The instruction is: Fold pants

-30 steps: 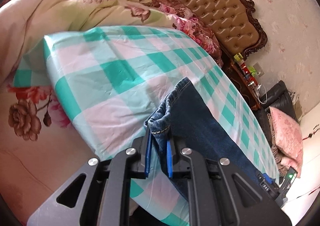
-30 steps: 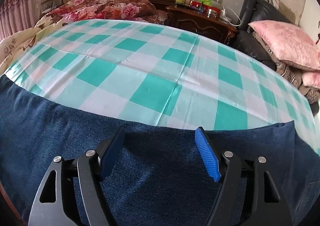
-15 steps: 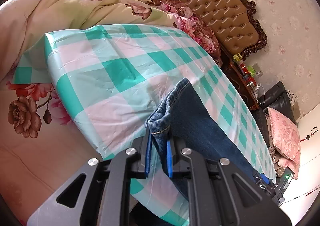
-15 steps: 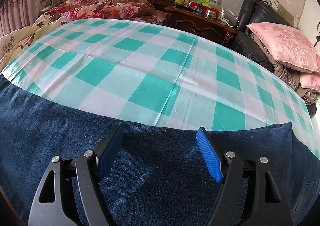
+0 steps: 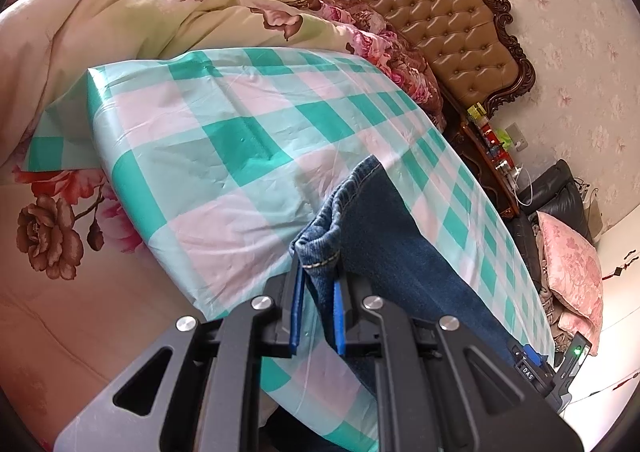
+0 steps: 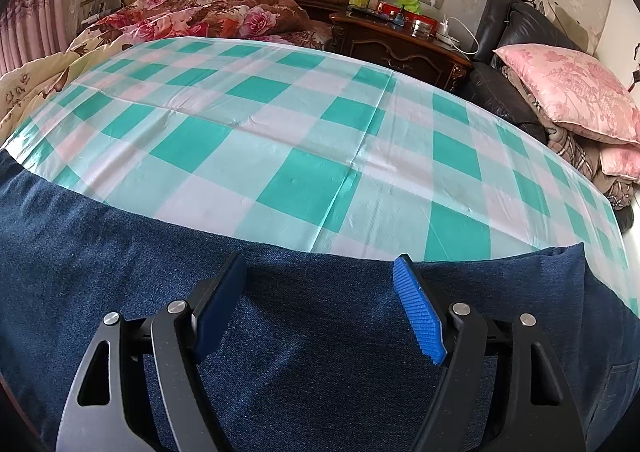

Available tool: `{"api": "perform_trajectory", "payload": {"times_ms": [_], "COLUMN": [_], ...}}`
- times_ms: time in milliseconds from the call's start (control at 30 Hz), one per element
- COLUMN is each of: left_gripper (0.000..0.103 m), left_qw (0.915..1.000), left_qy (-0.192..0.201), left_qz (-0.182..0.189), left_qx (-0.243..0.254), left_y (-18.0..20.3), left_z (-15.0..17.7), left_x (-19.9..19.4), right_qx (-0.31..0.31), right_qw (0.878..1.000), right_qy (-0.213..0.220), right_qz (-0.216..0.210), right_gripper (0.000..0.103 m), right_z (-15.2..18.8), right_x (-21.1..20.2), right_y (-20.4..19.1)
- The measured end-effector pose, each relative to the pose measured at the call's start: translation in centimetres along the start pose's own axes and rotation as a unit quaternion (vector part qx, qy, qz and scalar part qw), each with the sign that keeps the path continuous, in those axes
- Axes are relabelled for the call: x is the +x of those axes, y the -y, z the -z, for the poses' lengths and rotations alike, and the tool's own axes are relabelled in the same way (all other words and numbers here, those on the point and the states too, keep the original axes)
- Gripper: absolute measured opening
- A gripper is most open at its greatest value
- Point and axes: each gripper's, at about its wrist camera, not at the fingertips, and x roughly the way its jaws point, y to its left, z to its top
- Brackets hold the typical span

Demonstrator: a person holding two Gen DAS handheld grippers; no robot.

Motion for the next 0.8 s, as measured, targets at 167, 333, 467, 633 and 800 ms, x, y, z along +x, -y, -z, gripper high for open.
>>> {"api": "perform_trajectory", "payload": {"times_ms": [167, 333, 467, 633, 800], "left_gripper": [0.012, 0.012, 0.012, 0.012, 0.012], "left_qw": [0.9998, 0.9955, 0.9664, 0.872, 0.7724], "left_qy": [0.003, 0.023, 0.07, 0.156, 0.186], "left_qz": [-0.013, -0.051, -0.129, -0.173, -0.111], "left_qx": [0.016, 0.077, 0.211, 0.431, 0.597], "left_y": [0.9, 3.7, 9.7, 22.0, 32.3], "left_z": [-0.3, -0.6, 0.8, 7.6, 21.6], "left_x": [-0.4, -2.1, -4.5, -8.1, -8.0], "right_qx": [0.032, 0.01, 0.073, 0.154, 0.217], "right_qw": [0.998, 0.995, 0.987, 0.962, 0.95], "right_qy": [-0.002, -0.02, -0.023, -0.05, -0.046], "right_qz": [-0.06, -0.093, -0.145, -0.22, -0.221], "right_gripper": [0.068, 0.063, 0.061, 0.062, 0.062], "right_z": [-0.2, -0.2, 0.0, 0.8, 3.1], "right_x": [-1.6, -3.7, -5.5, -6.4, -8.5], "right_y": [1.0, 0.8, 4.2, 8.8, 14.5]}}
